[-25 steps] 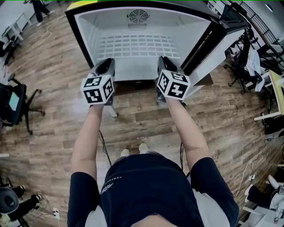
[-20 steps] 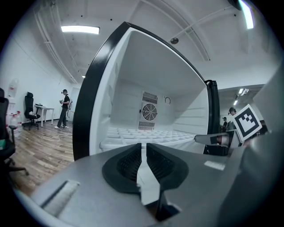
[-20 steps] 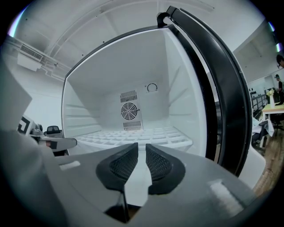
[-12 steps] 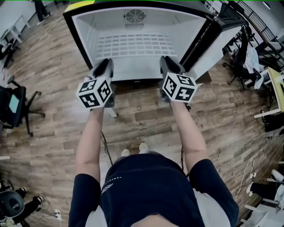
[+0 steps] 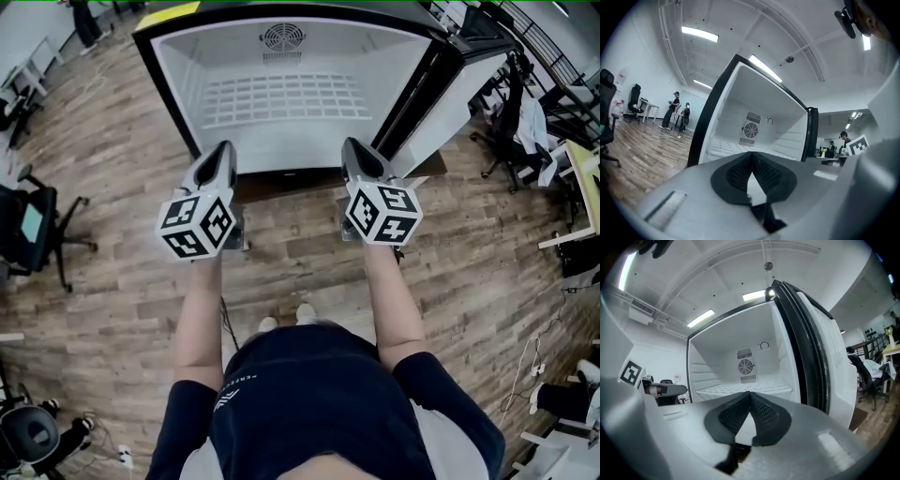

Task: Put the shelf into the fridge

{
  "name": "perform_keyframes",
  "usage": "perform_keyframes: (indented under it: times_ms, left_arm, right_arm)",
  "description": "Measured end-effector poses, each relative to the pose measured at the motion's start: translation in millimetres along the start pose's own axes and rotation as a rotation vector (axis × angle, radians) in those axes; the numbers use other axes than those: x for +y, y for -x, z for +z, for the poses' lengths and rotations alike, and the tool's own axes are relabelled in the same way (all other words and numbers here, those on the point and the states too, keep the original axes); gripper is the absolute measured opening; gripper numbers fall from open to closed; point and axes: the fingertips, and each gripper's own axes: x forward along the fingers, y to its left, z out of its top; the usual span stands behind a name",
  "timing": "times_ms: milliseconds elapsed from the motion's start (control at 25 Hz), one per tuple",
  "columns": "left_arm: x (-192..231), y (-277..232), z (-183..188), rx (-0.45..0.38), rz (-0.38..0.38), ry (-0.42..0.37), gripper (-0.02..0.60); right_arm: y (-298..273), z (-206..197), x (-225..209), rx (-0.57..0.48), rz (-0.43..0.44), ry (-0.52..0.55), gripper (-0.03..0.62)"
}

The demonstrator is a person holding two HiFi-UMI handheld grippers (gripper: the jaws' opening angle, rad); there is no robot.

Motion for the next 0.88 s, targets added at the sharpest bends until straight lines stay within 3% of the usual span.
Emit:
perform_keyframes:
  times_ms: [240, 680, 880]
  left_arm:
    - [-10.2, 21.8, -5.2, 0.020, -0.022, 0.048, 0.018]
    - [2.2, 56.1, -26.2, 0.073, 0.037, 0.042, 0.018]
    - [0.9, 61.4, -27.9, 0.085, 0.045, -0.001, 0.018]
  right_arm:
    - [13.7, -0.6, 8.2, -0.002, 0.003, -0.027, 0.003]
    - [32.7, -10.1, 23.0, 0.023, 0.039, -0.027, 0.002]
    - [36.0, -17.1, 25.5, 0.036, 0.044, -0.033, 0.002]
